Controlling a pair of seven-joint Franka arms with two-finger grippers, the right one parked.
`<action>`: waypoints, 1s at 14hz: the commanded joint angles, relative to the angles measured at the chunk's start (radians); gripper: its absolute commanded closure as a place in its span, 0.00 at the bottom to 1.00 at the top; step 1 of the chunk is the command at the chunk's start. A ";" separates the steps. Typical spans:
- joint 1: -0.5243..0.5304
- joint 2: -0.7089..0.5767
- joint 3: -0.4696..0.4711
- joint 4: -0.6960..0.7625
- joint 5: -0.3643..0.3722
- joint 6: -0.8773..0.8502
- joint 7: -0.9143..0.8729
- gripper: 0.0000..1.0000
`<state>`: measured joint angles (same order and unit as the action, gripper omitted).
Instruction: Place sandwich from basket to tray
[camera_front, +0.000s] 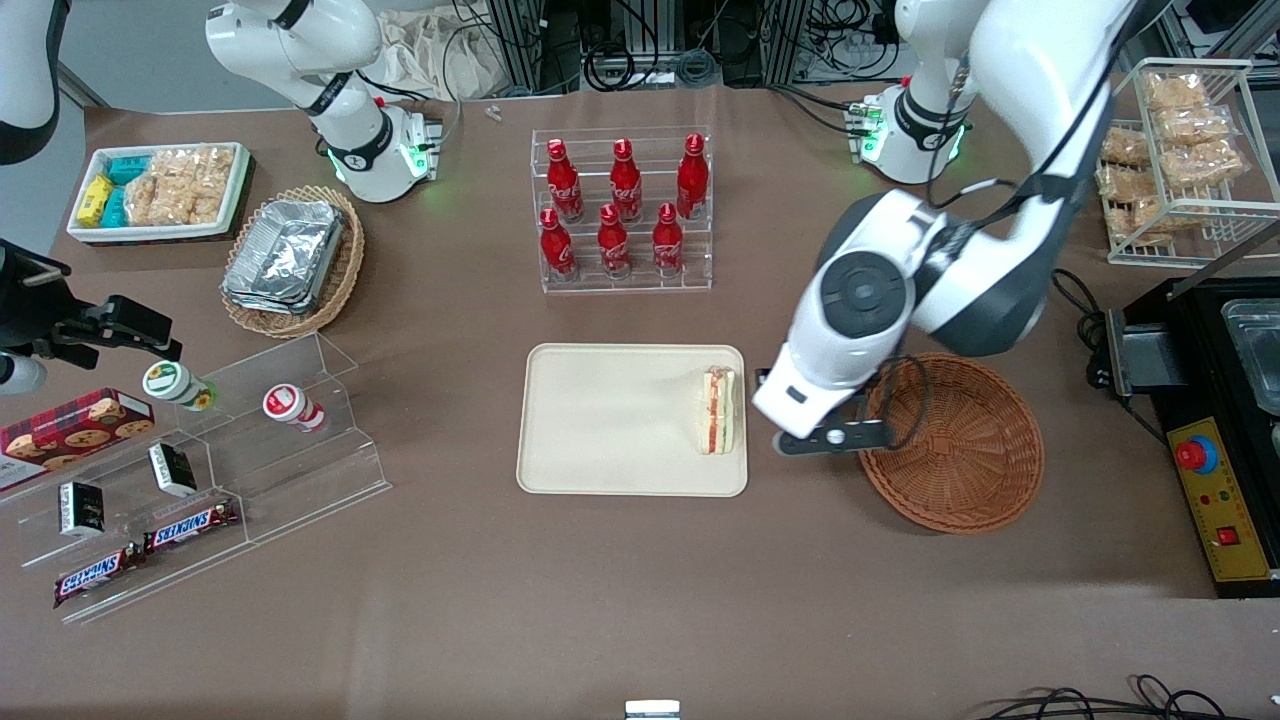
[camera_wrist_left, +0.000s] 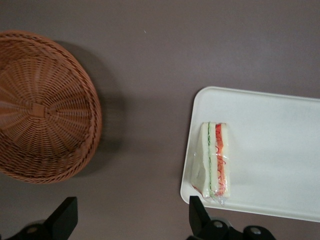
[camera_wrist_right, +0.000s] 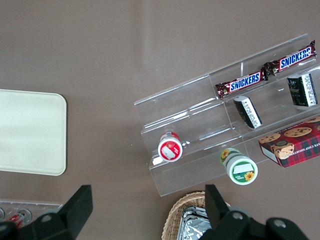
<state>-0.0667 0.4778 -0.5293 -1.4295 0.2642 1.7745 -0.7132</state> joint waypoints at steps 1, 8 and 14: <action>0.048 -0.059 -0.006 -0.029 -0.025 -0.013 0.006 0.00; 0.238 -0.157 -0.005 -0.031 -0.137 -0.130 0.334 0.00; 0.372 -0.323 0.002 -0.280 -0.140 -0.057 0.644 0.00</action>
<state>0.2572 0.2912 -0.5246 -1.5475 0.1502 1.6650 -0.1698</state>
